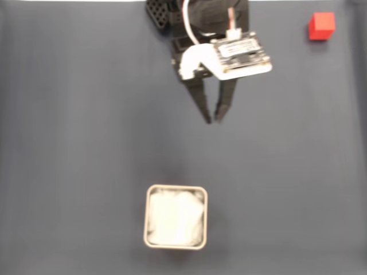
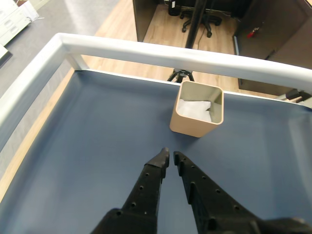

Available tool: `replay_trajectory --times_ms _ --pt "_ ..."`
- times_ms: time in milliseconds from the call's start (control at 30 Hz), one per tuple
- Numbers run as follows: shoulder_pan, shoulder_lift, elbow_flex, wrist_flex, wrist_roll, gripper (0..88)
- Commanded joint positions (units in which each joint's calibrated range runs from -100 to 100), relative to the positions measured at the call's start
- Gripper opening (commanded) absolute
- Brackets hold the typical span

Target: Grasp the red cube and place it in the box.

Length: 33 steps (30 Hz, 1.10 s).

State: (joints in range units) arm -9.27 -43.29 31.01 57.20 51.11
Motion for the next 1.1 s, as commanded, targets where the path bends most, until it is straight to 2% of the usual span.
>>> replay_trajectory --times_ms 0,733,1067 --pt "-2.7 0.1 -2.8 -0.8 0.4 0.0" --pt "-12.9 0.0 -2.2 -0.8 0.6 0.0" --pt "-21.2 -0.7 -1.6 -0.8 0.4 0.0"
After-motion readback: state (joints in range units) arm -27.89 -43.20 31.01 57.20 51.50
